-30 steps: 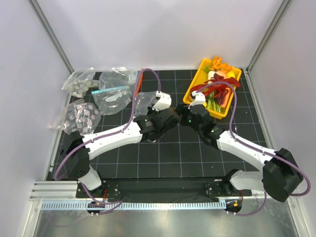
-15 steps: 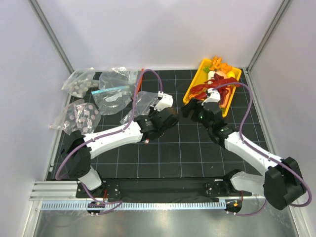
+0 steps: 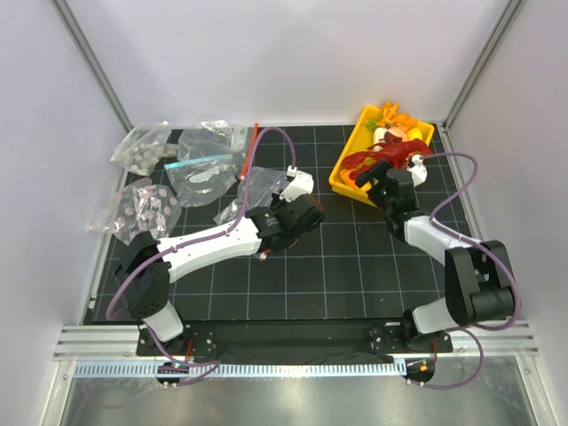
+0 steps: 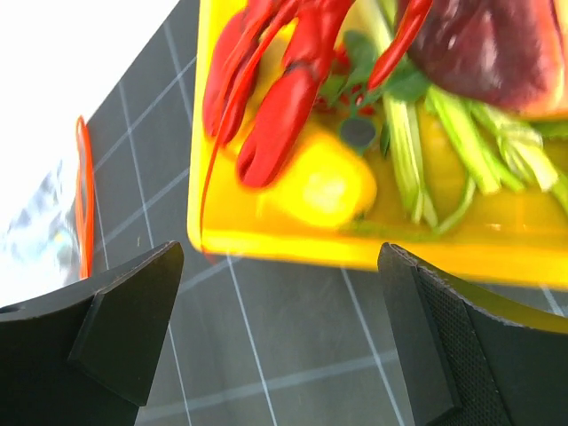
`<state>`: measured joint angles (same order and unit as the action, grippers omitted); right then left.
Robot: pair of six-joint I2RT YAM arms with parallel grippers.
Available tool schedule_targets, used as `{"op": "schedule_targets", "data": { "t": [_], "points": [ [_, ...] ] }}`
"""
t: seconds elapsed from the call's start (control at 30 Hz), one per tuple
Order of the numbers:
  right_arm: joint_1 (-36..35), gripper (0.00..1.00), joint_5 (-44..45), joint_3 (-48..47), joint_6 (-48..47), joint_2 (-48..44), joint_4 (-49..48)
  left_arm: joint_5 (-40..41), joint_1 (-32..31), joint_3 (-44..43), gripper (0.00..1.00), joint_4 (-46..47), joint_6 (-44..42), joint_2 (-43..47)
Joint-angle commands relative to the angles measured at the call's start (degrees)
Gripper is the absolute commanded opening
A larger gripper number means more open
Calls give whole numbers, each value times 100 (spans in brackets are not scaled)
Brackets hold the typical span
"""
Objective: Place the food in the zip-top bag and seal the zipper
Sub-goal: Pick up the fake lobster from the bin.
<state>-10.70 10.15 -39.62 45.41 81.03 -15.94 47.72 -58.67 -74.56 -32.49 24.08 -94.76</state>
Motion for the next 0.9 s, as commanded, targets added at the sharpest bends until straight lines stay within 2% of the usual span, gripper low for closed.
{"op": "schedule_targets", "data": {
  "t": [0.0, 0.4, 0.8, 0.87],
  "points": [
    [68, 100, 232, -546, 408, 412, -787, -9, 23, -190, 0, -64, 150, 221],
    [86, 99, 1137, -2119, 856, 1959, -304, -114, -21, -199, 0, -144, 212, 379],
    [86, 99, 1331, -2393, 1128, 2654, -593, -185, -83, -164, 0, -170, 256, 538],
    [94, 88, 1384, -2305, 1084, 2716, -978, -202, -91, -164, 0, -161, 256, 529]
  ]
}}
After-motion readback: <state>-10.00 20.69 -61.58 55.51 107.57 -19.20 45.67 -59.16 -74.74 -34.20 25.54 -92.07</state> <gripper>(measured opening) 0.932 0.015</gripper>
